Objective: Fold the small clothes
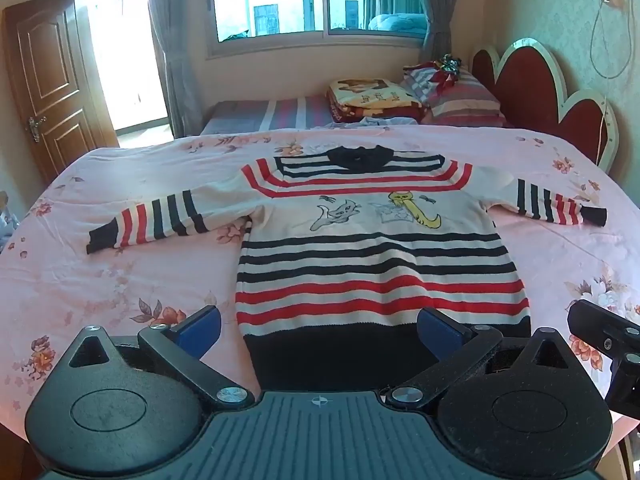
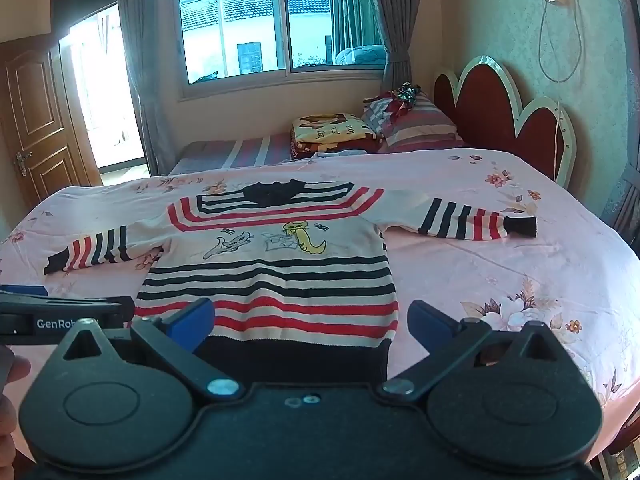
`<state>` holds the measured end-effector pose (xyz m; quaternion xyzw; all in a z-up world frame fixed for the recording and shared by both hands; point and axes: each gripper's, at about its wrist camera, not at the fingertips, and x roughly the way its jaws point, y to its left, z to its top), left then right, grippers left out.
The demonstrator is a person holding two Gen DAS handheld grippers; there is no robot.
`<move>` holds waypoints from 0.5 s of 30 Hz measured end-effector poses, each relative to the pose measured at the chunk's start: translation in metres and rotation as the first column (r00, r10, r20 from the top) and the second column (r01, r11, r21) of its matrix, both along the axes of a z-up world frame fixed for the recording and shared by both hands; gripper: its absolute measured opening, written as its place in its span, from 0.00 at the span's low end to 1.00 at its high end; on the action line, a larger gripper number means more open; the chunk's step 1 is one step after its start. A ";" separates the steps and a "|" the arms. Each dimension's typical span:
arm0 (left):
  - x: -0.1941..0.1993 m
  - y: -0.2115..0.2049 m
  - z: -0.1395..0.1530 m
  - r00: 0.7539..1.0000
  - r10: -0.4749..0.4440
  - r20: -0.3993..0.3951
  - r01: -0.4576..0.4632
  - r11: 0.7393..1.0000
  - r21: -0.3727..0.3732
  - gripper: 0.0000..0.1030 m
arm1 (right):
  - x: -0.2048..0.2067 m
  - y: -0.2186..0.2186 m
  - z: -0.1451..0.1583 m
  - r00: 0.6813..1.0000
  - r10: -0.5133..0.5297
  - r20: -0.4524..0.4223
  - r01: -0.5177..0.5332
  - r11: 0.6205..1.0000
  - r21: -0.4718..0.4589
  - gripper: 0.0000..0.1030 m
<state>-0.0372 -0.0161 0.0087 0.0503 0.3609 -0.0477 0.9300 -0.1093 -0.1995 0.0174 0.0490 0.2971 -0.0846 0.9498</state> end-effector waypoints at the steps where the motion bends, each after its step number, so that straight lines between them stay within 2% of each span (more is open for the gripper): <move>1: 0.000 0.001 0.000 1.000 0.000 -0.001 0.000 1.000 -0.001 1.00 | 0.000 0.003 0.000 1.000 -0.001 0.000 0.001 1.000 -0.002 0.99; 15: 0.001 0.007 0.001 1.000 0.002 0.003 -0.002 1.000 -0.001 1.00 | 0.000 0.005 -0.001 1.000 -0.001 0.008 0.001 1.000 0.006 0.99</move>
